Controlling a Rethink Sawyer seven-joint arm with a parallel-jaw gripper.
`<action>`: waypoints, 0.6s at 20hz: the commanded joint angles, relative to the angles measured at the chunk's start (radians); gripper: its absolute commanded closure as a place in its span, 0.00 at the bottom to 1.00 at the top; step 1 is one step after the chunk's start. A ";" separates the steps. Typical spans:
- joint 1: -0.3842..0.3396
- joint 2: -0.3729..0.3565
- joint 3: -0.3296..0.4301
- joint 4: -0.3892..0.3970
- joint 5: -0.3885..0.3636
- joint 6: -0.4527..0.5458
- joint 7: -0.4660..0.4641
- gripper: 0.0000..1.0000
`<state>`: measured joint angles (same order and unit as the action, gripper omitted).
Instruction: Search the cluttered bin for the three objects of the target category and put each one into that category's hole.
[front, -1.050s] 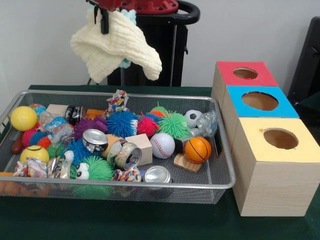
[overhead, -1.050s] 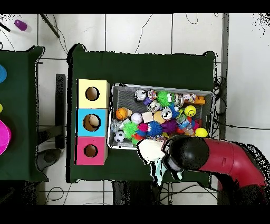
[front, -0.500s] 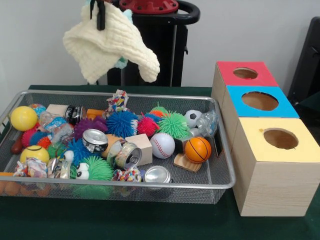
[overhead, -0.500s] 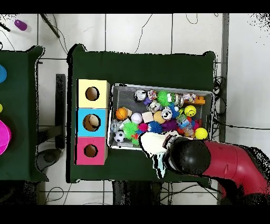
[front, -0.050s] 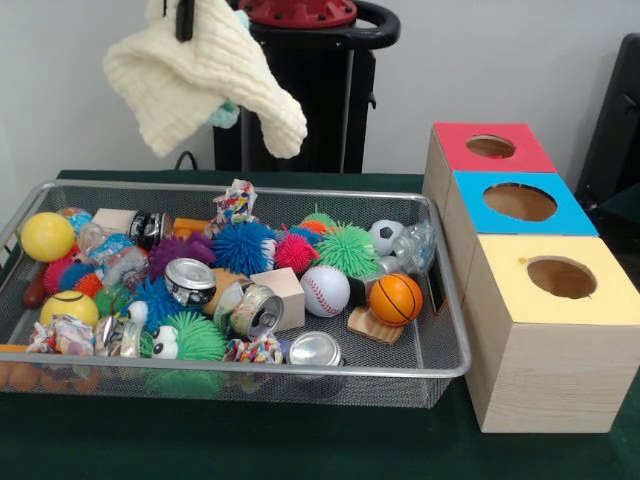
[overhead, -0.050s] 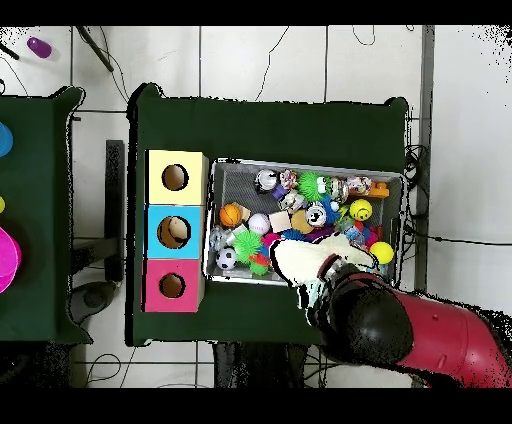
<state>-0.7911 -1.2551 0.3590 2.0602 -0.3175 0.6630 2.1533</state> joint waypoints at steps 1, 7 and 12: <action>0.015 -0.050 0.074 0.218 -0.105 -0.412 -0.044 1.00; 0.468 0.225 -0.424 0.059 -0.277 -0.826 0.105 1.00; 0.642 0.315 -0.599 0.034 -0.148 -0.878 0.099 1.00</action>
<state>-0.3160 -1.1039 0.0353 2.1119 -0.4994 -0.1128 2.1531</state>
